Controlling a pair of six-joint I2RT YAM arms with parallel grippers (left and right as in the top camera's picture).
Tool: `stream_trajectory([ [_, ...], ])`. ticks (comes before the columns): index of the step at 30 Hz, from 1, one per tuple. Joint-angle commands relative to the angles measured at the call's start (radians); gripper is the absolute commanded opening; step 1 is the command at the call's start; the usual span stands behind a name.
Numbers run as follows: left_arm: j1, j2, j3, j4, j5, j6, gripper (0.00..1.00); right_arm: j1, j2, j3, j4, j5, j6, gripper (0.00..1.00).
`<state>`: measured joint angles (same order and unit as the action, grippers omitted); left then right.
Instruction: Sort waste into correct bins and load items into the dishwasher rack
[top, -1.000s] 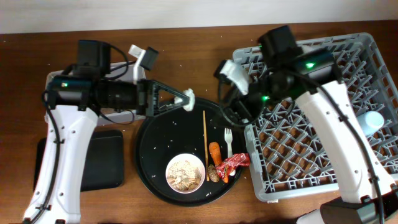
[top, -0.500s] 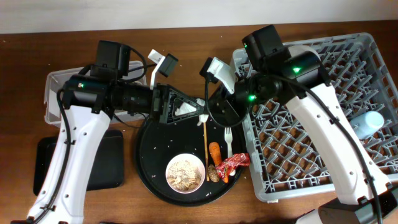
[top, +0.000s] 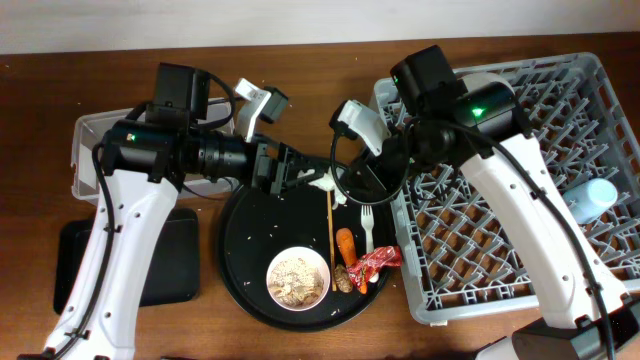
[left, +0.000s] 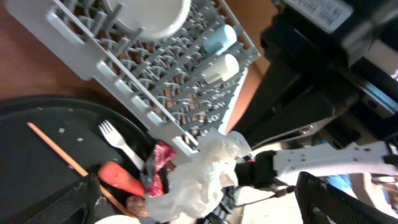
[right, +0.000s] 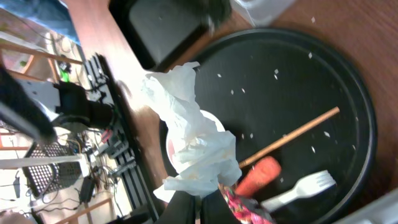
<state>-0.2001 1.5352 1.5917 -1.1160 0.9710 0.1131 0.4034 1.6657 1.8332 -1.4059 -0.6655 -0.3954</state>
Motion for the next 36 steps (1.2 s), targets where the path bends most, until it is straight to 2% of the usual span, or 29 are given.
stream_trajectory([
  [1,0.000,-0.006,0.008,0.011,-0.132,0.016,1.00,-0.005,0.010,0.005,-0.004,0.050,0.012,0.04],
  [4,0.000,-0.006,0.008,-0.004,-0.255,0.016,0.99,-0.005,0.010,0.005,-0.003,0.049,0.012,0.04],
  [9,0.000,-0.006,0.006,-0.042,-0.314,0.016,0.98,-0.005,0.009,0.005,0.009,0.022,0.011,0.04],
  [13,-0.003,-0.006,0.006,-0.078,-0.314,0.016,0.77,-0.005,0.009,0.005,0.033,0.003,0.012,0.04],
  [17,-0.020,-0.006,0.006,-0.124,-0.309,0.016,0.69,-0.005,0.009,0.005,0.034,0.003,0.012,0.04],
  [20,-0.056,-0.006,0.006,-0.148,-0.302,0.016,0.69,-0.005,0.009,0.005,0.037,0.003,0.012,0.04],
  [24,-0.113,-0.006,0.006,-0.146,-0.302,0.016,0.82,-0.005,0.009,0.005,0.037,0.003,0.012,0.04],
  [31,-0.156,-0.006,0.006,-0.085,-0.306,0.016,0.81,-0.005,0.009,0.005,0.026,-0.012,0.012,0.04],
  [36,-0.158,-0.006,0.006,-0.039,-0.305,0.016,0.53,-0.005,0.009,0.005,0.025,-0.011,0.011,0.04],
])
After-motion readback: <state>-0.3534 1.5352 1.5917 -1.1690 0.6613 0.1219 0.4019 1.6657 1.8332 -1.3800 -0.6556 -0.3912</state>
